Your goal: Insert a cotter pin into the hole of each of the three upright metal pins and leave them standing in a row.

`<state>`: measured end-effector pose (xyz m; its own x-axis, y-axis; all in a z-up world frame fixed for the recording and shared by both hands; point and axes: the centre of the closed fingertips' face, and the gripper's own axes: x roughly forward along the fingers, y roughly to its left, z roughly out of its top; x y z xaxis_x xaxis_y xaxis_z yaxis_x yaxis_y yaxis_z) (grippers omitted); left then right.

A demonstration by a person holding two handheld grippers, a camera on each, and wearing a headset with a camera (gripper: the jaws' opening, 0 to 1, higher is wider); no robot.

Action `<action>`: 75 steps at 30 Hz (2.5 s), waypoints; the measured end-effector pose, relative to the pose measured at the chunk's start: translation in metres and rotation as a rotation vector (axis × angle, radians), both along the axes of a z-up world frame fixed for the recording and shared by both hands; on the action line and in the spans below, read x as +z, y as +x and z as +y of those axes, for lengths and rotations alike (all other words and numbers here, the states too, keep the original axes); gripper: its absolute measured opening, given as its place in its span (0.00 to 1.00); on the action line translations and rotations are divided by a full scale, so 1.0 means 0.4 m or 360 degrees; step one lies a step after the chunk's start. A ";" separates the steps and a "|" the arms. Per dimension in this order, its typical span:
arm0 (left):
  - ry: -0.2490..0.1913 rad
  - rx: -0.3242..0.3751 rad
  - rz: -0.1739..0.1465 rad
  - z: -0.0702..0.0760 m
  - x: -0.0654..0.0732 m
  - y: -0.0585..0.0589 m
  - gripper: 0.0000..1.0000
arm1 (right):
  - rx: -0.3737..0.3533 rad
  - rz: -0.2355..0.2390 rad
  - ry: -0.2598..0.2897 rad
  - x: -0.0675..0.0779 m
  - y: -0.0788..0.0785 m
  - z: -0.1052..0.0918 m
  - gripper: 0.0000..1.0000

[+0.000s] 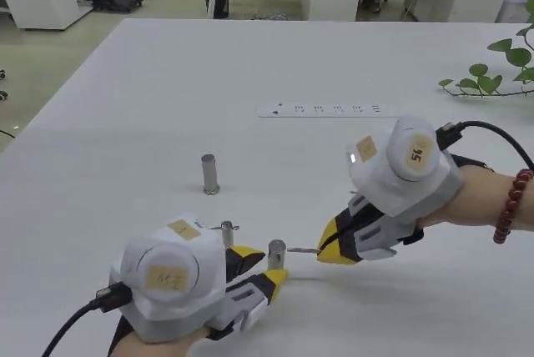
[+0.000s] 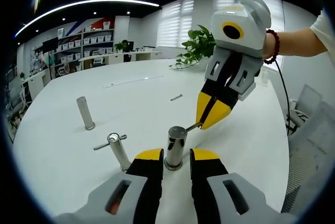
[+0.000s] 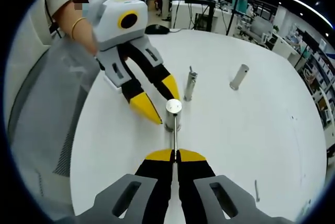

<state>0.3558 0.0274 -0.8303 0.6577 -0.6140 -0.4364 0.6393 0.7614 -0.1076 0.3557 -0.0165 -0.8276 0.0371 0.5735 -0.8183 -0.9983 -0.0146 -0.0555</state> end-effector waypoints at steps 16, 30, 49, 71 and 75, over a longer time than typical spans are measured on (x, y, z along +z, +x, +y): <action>0.0090 0.0007 -0.0042 -0.005 -0.007 0.013 0.12 | 0.0029 -0.0028 0.0007 0.011 -0.001 0.014 0.03; 0.0096 -0.0022 -0.0064 -0.007 -0.010 0.013 0.11 | 0.0086 -0.0053 0.0012 0.015 -0.001 0.044 0.03; 0.0080 0.0012 -0.0047 -0.009 -0.019 0.011 0.11 | -0.0012 0.0021 0.0034 0.016 -0.013 0.084 0.04; 0.0058 0.0035 -0.0019 -0.010 -0.023 0.012 0.12 | -0.0044 -0.0040 0.0015 0.021 -0.012 0.073 0.05; 0.0059 0.0033 -0.0022 -0.010 -0.024 0.011 0.11 | -0.0050 -0.0044 0.0020 0.020 -0.011 0.084 0.05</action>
<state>0.3601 0.0233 -0.8401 0.6761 -0.5838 -0.4495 0.6248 0.7776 -0.0701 0.3511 0.0169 -0.8195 0.0777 0.5821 -0.8094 -0.9964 0.0175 -0.0830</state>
